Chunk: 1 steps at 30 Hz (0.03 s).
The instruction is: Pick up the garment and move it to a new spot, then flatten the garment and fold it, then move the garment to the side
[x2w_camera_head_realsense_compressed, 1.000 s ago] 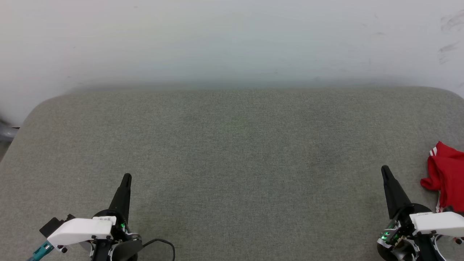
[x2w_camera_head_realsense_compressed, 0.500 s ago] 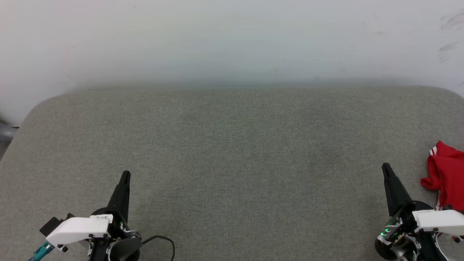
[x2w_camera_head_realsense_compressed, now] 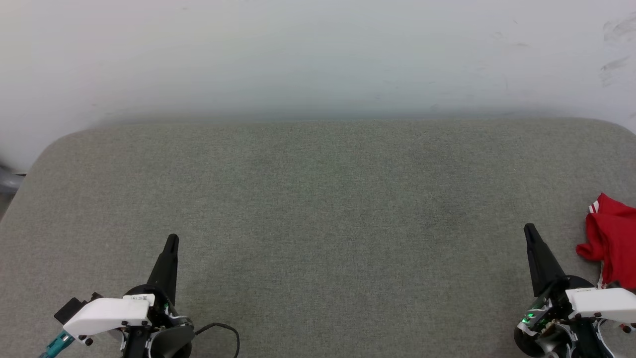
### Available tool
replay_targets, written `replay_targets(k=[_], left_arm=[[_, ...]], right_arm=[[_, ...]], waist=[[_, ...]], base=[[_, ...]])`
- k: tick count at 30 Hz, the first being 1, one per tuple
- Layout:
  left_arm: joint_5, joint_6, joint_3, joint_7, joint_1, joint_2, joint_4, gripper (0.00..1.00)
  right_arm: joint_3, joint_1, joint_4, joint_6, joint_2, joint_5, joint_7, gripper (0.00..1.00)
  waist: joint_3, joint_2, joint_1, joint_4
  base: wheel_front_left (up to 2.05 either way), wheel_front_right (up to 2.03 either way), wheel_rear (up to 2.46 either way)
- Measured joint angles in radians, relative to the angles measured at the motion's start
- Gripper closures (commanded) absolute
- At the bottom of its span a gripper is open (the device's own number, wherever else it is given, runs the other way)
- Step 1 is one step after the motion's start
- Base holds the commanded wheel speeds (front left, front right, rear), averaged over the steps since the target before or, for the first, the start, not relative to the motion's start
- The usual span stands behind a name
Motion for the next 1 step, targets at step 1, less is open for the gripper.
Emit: replay_targets(k=[1], left_arm=[[0.0, 0.0, 0.0, 0.0, 0.0, 0.0, 0.0, 1.0]], right_arm=[[0.0, 0.0, 0.0, 0.0, 0.0, 0.0, 0.0, 1.0]], waist=[[0.0, 0.0, 0.0, 0.0]], base=[[0.0, 0.0, 0.0]])
